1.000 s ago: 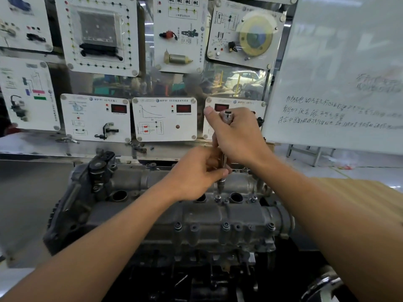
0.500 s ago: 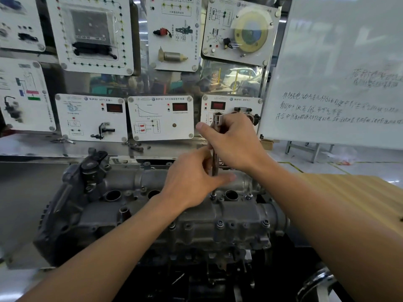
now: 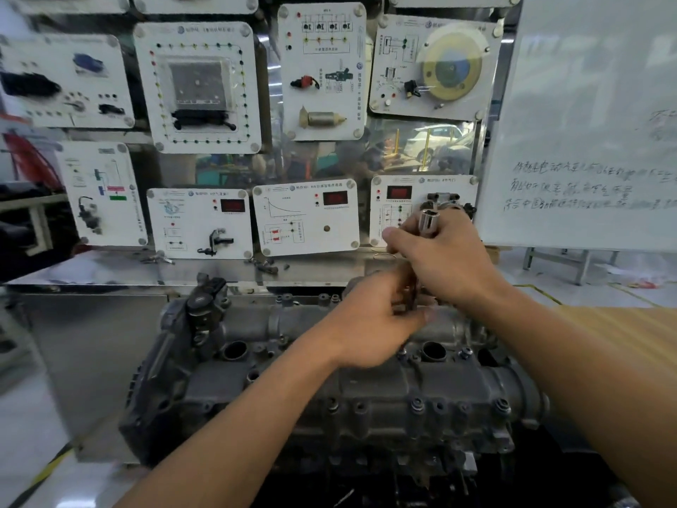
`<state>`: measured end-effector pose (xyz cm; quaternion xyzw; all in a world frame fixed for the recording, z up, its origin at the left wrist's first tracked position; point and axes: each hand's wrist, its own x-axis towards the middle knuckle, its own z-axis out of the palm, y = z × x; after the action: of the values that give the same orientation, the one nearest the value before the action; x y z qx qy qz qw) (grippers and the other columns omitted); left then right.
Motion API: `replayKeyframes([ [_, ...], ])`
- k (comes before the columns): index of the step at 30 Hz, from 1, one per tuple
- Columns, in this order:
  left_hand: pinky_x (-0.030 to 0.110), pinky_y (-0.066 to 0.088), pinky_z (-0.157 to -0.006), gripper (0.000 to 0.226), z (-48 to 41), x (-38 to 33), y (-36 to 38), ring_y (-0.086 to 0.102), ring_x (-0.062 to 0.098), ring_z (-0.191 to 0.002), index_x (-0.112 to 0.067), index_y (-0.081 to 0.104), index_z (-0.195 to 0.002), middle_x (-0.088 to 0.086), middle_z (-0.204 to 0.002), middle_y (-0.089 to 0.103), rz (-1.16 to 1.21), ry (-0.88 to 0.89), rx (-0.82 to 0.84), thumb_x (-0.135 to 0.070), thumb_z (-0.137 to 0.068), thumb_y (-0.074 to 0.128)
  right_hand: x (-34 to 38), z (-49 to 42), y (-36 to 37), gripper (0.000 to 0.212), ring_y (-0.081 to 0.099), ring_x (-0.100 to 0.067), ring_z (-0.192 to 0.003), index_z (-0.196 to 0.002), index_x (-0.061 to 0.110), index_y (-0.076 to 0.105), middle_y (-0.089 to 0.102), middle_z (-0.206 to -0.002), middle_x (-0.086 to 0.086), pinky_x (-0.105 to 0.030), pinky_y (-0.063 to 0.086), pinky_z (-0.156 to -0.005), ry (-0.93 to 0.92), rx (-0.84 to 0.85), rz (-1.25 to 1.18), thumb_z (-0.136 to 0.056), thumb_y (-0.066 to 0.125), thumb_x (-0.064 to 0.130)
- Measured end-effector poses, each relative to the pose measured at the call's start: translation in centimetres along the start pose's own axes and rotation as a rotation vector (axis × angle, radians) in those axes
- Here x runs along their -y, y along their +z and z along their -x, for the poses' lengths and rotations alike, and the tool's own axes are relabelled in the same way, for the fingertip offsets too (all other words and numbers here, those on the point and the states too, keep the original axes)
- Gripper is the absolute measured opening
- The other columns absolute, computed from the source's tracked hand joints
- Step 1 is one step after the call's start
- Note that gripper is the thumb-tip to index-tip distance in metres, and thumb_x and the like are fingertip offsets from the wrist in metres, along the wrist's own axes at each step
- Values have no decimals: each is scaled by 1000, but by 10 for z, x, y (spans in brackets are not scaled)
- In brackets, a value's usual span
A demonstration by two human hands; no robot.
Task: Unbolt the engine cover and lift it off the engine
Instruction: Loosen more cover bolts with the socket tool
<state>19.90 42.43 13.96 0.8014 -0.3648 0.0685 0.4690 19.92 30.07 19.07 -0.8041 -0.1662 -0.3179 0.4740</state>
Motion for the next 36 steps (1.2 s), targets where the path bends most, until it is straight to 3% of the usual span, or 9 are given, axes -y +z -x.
replayKeyframes([
  [2, 41, 57, -85, 13, -1, 0, -3, 71, 13, -88, -15, 63, -99, -1, -91, 74, -82, 41, -105, -18, -88, 69, -3, -1, 1, 40, 47, -16, -51, -67, -11, 58, 53, -55, -21, -35, 44, -53, 8, -6, -5, -85, 70, 23],
  [5, 40, 55, -61, 30, -6, -7, 3, 62, 13, -63, -26, 57, -78, -7, -67, 63, -416, 34, -384, -47, -74, 79, -7, -2, 2, 41, 42, -11, -45, -59, -6, 52, 45, -45, -5, -24, 39, -45, 18, -24, -33, -83, 71, 21],
  [10, 28, 57, -77, 17, -2, -9, 4, 69, 6, -82, -25, 59, -100, -13, -87, 72, 4, 3, -14, -17, -89, 69, -11, 0, -4, 35, 45, -14, -49, -70, -10, 60, 56, -60, -22, -25, 39, -45, 3, -39, -39, -83, 69, 21],
  [16, 43, 54, -57, 33, -10, -6, 9, 63, 16, -61, -24, 61, -79, -3, -66, 65, -363, -8, -385, -50, -66, 77, -14, -2, 3, 34, 44, -8, -44, -60, -2, 54, 49, -48, -5, -22, 40, -44, 24, -39, -105, -81, 71, 18],
  [21, 19, 54, -80, 20, 3, 4, 4, 69, -1, -85, -24, 60, -103, -14, -91, 73, 68, 19, 21, -10, -90, 67, -14, 0, 0, 33, 41, -10, -47, -68, -10, 56, 45, -48, -1, -21, 38, -46, 13, -10, -97, -83, 70, 16],
  [24, 38, 58, -71, 18, -1, 0, 4, 70, 14, -73, -21, 65, -85, -2, -77, 72, -218, 15, -234, -30, -79, 79, -13, 2, -3, 37, 40, -7, -45, -55, 3, 46, 40, -43, 9, -20, 39, -47, 29, 17, -107, -81, 70, 13],
  [27, 32, 54, -58, 39, -4, -8, 7, 61, 10, -62, -29, 60, -85, -7, -70, 65, -314, 2, -344, -59, -64, 73, -7, 4, -6, 33, 46, -10, -47, -58, -3, 52, 48, -45, -7, -32, 45, -49, 12, 31, -84, -81, 69, 13],
  [32, 25, 55, -91, 18, 2, -9, -1, 71, 7, -96, -17, 65, -104, -2, -98, 75, 7, 28, -11, -2, -93, 63, -3, 5, -12, 30, 48, -11, -47, -66, -8, 62, 55, -51, -9, -37, 48, -50, 5, 51, -15, -83, 69, 15],
  [36, 37, 58, -68, 32, -5, -15, 3, 68, 14, -69, -15, 68, -85, -3, -74, 71, -384, -12, -375, -38, -71, 85, -3, 2, -12, 32, 47, -6, -44, -53, 4, 58, 49, -41, 9, -26, 43, -51, 18, 64, -25, -82, 68, 13],
])
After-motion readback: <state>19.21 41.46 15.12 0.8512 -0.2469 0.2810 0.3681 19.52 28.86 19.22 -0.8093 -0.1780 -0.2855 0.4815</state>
